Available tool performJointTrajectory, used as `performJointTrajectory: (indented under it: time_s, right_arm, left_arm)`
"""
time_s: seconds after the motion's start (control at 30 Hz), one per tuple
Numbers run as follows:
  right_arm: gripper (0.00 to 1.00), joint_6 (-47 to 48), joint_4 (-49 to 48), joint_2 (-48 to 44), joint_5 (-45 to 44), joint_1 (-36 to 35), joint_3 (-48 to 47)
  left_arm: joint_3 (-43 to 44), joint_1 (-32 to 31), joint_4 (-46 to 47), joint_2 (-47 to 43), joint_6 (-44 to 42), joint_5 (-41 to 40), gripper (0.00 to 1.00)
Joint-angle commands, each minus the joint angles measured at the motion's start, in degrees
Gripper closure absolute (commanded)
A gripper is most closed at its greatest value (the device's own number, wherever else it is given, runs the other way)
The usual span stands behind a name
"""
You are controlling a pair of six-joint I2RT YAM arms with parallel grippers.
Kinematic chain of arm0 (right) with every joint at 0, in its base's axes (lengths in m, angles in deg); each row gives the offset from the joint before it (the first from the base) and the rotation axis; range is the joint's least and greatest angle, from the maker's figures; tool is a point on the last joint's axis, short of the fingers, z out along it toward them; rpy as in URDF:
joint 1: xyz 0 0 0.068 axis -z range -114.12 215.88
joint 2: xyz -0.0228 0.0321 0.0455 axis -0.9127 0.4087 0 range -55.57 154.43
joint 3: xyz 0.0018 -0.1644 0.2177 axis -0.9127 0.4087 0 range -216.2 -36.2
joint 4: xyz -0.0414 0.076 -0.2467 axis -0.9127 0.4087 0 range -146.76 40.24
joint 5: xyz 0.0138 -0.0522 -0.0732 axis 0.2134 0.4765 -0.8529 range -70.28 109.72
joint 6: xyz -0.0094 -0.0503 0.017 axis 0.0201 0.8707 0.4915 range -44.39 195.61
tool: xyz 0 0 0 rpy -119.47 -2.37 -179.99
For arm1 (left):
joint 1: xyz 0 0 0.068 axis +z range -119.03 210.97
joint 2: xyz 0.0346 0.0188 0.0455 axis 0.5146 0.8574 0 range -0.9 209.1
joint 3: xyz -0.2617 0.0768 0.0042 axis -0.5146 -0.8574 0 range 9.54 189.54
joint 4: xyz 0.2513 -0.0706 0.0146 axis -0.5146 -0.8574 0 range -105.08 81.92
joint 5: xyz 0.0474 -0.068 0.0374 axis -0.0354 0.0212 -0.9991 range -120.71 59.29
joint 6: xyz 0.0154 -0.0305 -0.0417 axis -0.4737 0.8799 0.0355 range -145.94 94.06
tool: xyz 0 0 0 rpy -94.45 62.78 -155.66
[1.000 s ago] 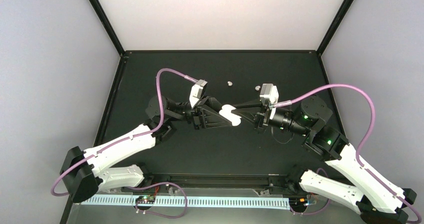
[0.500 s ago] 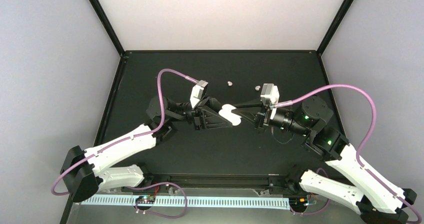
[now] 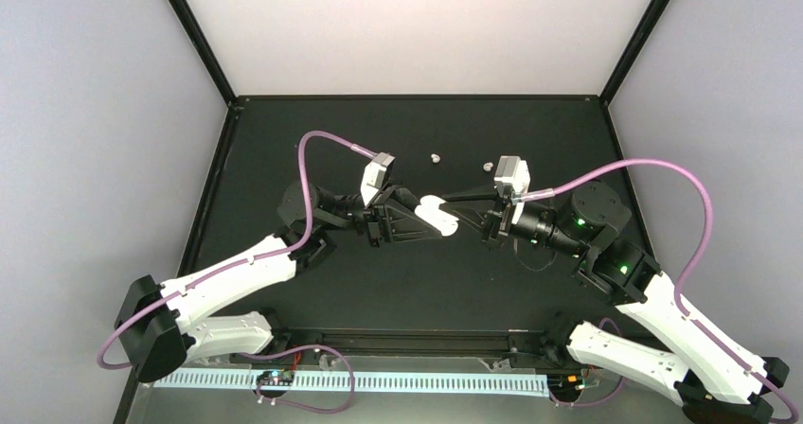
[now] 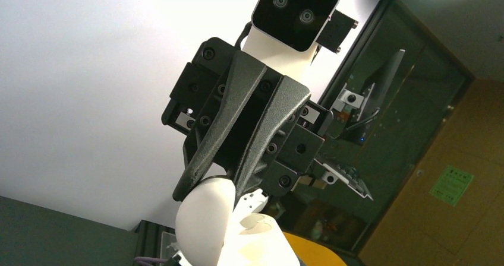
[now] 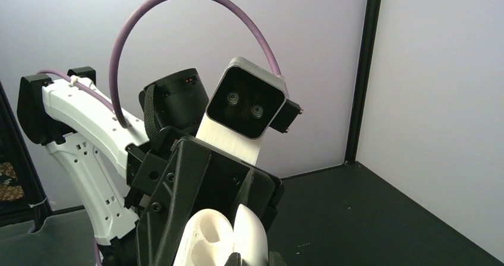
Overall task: Insert the wireless bluetooth earbuds into the charging case
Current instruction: Adjust the charging case.
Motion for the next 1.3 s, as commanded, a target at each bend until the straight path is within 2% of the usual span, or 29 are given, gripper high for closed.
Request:
performJointTrajectory:
  time_s: [0.0, 0.2, 0.37, 0.43, 0.47, 0.53, 0.57, 0.67, 0.73, 1.03, 1.17, 1.2, 1.27]
  right_arm:
    - [0.99, 0.0, -2.0, -0.7, 1.5, -0.2, 0.5]
    - [0.99, 0.2, -1.7, -0.9, 1.3, -0.3, 0.7]
    - [0.99, 0.3, -1.7, -1.2, 1.7, -0.2, 0.8]
    - [0.99, 0.4, -1.4, -1.2, 2.1, -0.2, 0.6]
    - [0.99, 0.5, -1.2, -1.2, 2.3, -0.2, 0.6]
    - [0.99, 0.6, -0.9, -1.3, 2.6, -0.3, 0.4]
    - [0.99, 0.6, -0.8, -1.4, 2.6, -0.3, 0.5]
    - [0.99, 0.5, -0.6, -1.4, 2.8, -0.2, 0.5]
    - [0.99, 0.5, -0.4, -1.4, 3.0, -0.2, 0.5]
    - [0.98, 0.6, 1.1, -1.8, 3.9, -0.2, 0.6]
    - [0.85, -0.4, 2.2, -1.8, 3.5, -0.2, 0.1]
    - [0.80, -0.8, 2.5, -1.8, 3.4, -0.2, -0.1]
    - [0.63, -1.8, 3.7, -1.9, 2.7, -0.3, -1.1]
  left_arm:
    - [0.3, -0.4, 1.9, 0.4, 0.2, 0.1, 0.79]
    - [0.2, -0.4, 1.9, 0.4, 0.1, 0.1, 0.80]
    - [-0.1, -0.4, 2.6, 0.4, 0.1, 0.3, 0.95]
    - [-0.3, -0.4, 2.5, 0.3, -0.2, 0.3, 0.96]
    - [-0.4, -0.4, 2.1, 0.2, -0.5, 0.3, 0.94]
    - [-0.3, -0.4, 1.4, 0.0, -0.7, 0.2, 0.79]
    - [-0.4, -0.4, 1.1, -0.1, -0.7, 0.0, 0.75]
    - [-0.4, -0.5, 1.0, -0.1, -0.9, -0.2, 0.66]
    - [-0.3, -0.4, 1.0, -0.1, -0.8, -0.3, 0.64]
    - [-0.5, -0.4, 1.3, -0.4, -1.8, -0.1, 0.94]
    - [-0.7, -0.4, 1.5, -0.6, -2.1, -0.1, 0.99]
    - [-0.7, -0.4, 1.5, -0.6, -2.3, -0.2, 0.98]
    - [-0.8, -0.4, 0.9, -0.7, -2.9, 0.0, 0.99]
